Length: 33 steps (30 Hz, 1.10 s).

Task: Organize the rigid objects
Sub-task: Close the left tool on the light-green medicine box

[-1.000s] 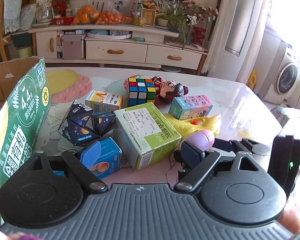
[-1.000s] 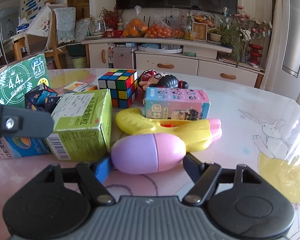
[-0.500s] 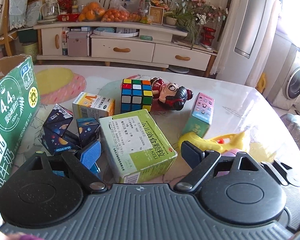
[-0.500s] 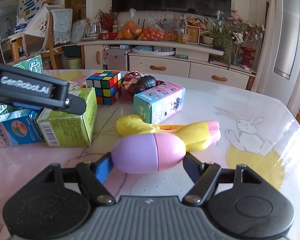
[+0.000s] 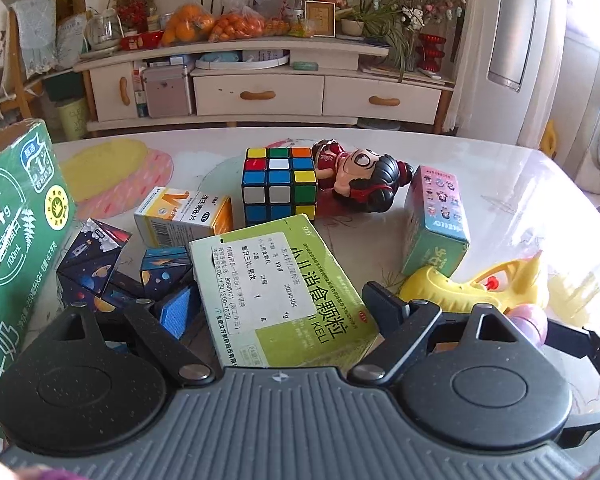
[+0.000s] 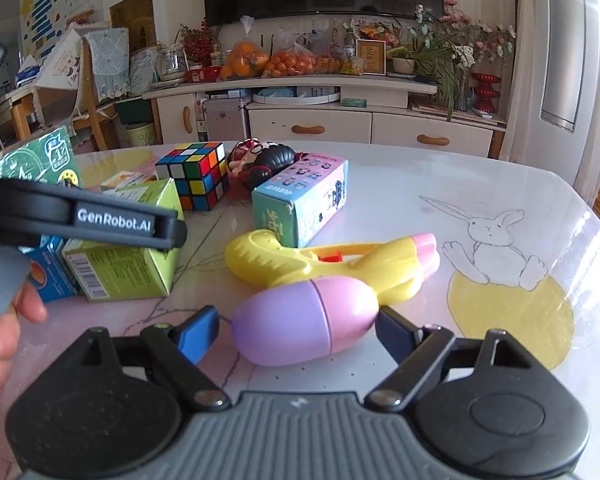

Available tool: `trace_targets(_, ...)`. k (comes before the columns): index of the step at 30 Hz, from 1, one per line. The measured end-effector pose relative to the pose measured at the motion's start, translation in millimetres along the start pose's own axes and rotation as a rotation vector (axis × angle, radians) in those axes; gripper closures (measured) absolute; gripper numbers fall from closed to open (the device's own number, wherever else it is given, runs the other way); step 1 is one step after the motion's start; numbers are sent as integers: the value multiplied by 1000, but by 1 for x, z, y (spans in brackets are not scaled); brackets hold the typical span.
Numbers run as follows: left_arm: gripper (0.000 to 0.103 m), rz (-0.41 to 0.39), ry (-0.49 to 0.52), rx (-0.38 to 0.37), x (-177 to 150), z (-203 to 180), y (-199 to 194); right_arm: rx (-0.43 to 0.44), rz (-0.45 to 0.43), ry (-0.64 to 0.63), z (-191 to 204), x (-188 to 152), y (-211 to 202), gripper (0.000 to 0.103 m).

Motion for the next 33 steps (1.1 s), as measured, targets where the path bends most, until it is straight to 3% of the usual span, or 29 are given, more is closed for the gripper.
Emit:
trace_targets(3, 0, -13, 11, 7, -1, 1, -2, -16, 1, 18, -1, 1, 5, 18)
trace_targets(8, 10, -15, 0, -3, -3, -1, -6, -61, -12, 18, -2, 2, 11, 18)
trace_targets(11, 15, -14, -14, -14, -4, -2, -7, -83, -23, 11, -3, 2, 10, 30)
trace_targets(33, 16, -23, -38, -101, -20, 0, -45, -91, -79, -49, 4, 1, -16, 32)
Point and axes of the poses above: each gripper's, at about its wrist camera, not at the fingertips, and y roughly the way its jaws point, z to its left, x to its top, the point moved 4 cm from there along y, roughly the way its jaws point, and after that the axes turned 3 degrees about -z, right-handed, at the moved point
